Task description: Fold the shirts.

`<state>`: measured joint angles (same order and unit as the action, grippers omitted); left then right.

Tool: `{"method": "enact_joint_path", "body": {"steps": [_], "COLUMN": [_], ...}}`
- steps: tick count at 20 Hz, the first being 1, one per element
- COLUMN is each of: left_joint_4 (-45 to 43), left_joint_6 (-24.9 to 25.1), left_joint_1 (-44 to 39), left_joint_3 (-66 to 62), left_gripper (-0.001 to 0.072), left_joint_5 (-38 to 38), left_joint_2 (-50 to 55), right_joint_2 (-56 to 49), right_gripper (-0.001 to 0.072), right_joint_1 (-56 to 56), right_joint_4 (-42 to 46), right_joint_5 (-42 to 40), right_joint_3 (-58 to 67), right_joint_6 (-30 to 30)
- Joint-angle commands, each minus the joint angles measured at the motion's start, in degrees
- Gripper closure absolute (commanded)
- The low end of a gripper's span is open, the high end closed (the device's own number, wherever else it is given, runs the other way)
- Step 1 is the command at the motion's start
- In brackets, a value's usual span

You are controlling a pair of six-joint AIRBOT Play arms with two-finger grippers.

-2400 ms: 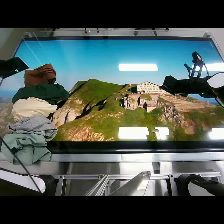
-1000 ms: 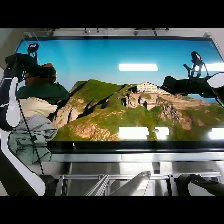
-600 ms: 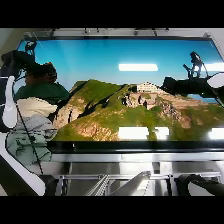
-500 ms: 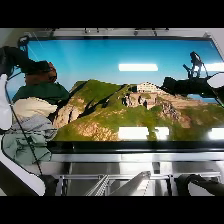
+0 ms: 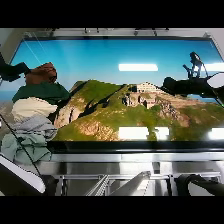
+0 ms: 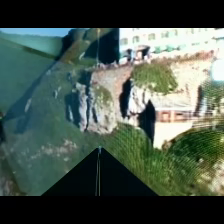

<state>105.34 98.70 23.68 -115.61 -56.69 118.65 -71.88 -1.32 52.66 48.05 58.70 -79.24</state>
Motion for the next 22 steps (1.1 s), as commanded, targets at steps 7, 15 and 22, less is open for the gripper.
{"method": "enact_joint_path", "body": {"steps": [7, 15, 22], "left_joint_4": [1.31, 2.95, 28.76], "left_joint_6": [-0.17, 7.89, 15.89], "left_joint_1": [-4.42, -16.11, -32.89], "left_joint_3": [-0.02, 0.00, 0.24], "left_gripper": [0.0433, 0.0675, 0.0676], "left_joint_5": [13.60, 6.23, -23.30], "left_joint_2": [7.43, -1.25, -1.70], "right_joint_2": [-0.28, -4.72, -5.03], "right_gripper": [0.0695, 0.0695, 0.0696], "right_joint_1": [1.49, 1.44, 1.40], "right_joint_4": [0.07, 0.24, 5.22], "right_joint_5": [-0.07, -0.24, 2.19], "right_joint_3": [0.02, 0.02, 0.02], "right_joint_6": [0.02, 0.02, -0.07]}}
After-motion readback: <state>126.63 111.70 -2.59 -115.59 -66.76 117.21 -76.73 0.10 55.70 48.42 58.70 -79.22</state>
